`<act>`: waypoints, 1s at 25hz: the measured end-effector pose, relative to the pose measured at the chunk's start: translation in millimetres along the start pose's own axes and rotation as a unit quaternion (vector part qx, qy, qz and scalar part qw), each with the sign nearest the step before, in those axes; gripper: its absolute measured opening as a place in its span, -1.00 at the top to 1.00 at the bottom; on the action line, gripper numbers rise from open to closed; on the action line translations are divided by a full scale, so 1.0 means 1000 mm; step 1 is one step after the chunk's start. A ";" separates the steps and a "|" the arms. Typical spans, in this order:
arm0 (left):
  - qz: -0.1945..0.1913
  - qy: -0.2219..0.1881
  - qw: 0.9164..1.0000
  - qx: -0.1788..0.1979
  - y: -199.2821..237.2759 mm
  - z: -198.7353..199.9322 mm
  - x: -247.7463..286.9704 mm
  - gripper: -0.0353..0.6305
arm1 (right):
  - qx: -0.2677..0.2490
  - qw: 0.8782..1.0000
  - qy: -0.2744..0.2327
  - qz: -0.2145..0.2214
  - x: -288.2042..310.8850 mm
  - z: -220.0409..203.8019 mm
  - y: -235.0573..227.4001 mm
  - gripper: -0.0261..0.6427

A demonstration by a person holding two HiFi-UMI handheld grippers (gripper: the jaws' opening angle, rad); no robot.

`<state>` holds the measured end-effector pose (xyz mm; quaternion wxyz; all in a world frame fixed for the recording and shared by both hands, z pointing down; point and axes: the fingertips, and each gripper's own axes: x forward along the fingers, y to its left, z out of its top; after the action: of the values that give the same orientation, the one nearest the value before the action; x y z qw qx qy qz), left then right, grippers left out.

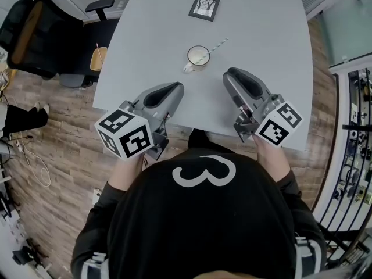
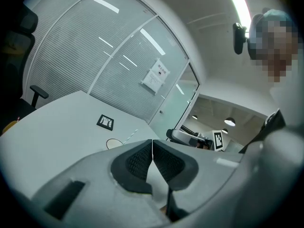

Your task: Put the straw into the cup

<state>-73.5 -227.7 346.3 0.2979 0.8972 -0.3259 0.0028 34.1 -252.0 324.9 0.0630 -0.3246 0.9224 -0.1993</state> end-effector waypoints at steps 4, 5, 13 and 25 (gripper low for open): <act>-0.016 -0.010 1.000 0.016 -0.023 0.004 -0.014 0.84 | -0.001 1.000 -0.002 0.025 -0.010 0.000 0.031 0.77; -0.019 -0.013 1.000 0.020 -0.027 0.005 -0.018 0.84 | 0.000 1.000 0.000 0.030 -0.011 0.000 0.038 0.78; -0.036 -0.024 0.998 0.046 -0.065 0.005 -0.044 0.84 | 0.002 0.998 0.002 0.067 -0.032 -0.002 0.089 0.84; -0.053 -0.035 0.996 0.067 -0.092 0.000 -0.064 0.84 | -0.014 0.997 -0.014 0.068 -0.056 -0.001 0.126 0.88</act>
<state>-70.0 -133.8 284.2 0.2254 0.9308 -0.2869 -0.0228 4.9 -127.3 272.9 0.0848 -0.2645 0.9443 -0.1767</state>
